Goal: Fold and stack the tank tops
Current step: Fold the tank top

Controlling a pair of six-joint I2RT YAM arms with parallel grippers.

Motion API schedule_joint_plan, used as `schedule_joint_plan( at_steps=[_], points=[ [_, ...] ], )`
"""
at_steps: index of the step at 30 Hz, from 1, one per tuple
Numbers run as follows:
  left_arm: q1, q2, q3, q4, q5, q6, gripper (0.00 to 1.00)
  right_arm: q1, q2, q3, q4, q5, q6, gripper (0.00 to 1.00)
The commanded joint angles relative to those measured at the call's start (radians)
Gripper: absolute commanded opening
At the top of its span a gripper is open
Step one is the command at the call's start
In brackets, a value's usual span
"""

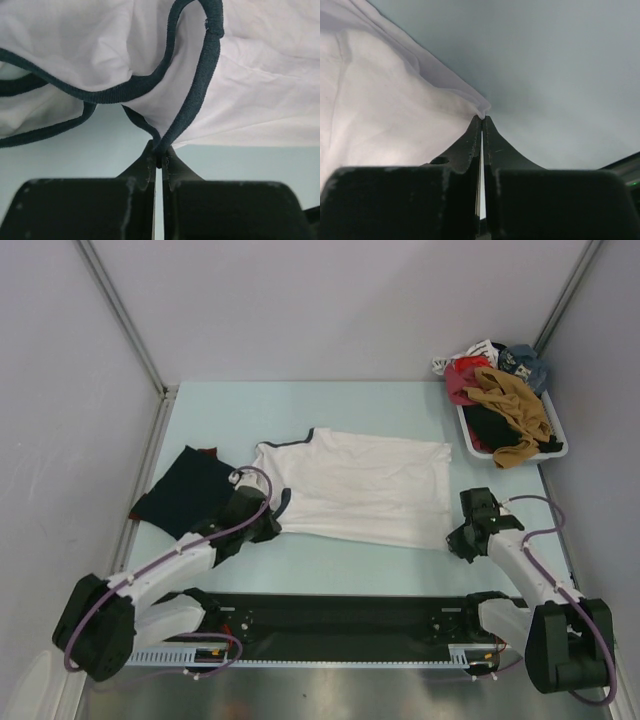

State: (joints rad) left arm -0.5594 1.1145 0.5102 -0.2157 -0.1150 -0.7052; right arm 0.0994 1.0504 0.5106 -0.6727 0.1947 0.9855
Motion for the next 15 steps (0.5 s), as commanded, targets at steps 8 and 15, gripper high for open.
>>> schedule_joint_plan(
  at_steps=[8, 15],
  points=[
    [-0.02, -0.15, -0.151, -0.1, 0.066, -0.079, 0.0, -0.004, -0.184, -0.014, -0.268, 0.014, 0.088, 0.0],
    [-0.04, -0.222, -0.144, -0.157, 0.048, -0.065, 0.81, 0.008, -0.287, 0.034, -0.297, 0.015, 0.059, 0.57]
  ],
)
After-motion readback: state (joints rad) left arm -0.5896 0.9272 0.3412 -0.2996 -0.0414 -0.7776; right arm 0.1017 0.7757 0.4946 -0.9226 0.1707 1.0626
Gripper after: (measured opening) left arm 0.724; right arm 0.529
